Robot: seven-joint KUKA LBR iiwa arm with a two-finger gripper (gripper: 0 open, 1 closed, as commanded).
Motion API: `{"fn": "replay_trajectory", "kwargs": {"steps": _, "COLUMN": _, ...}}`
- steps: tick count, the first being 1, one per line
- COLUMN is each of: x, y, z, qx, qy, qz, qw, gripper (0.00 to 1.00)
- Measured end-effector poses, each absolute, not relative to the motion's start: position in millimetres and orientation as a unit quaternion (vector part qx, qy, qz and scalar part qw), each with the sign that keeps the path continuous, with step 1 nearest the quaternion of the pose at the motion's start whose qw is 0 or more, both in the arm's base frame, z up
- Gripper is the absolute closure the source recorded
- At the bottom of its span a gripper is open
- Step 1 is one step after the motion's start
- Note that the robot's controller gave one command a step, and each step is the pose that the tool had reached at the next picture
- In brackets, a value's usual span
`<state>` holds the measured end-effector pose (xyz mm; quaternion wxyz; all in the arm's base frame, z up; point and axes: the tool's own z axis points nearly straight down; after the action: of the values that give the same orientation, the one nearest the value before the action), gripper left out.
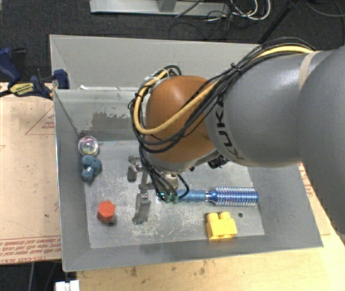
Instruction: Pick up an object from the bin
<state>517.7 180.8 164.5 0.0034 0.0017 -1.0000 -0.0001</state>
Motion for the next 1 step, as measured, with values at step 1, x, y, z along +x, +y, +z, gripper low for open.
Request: {"fn": "replay_trajectory", "kwargs": {"steps": 1, "x": 509.3, "y": 223.4, "z": 71.2, "qx": 0.068, "qy": -0.998, "qz": 0.0, "qw": 0.003, "gripper": 0.0}}
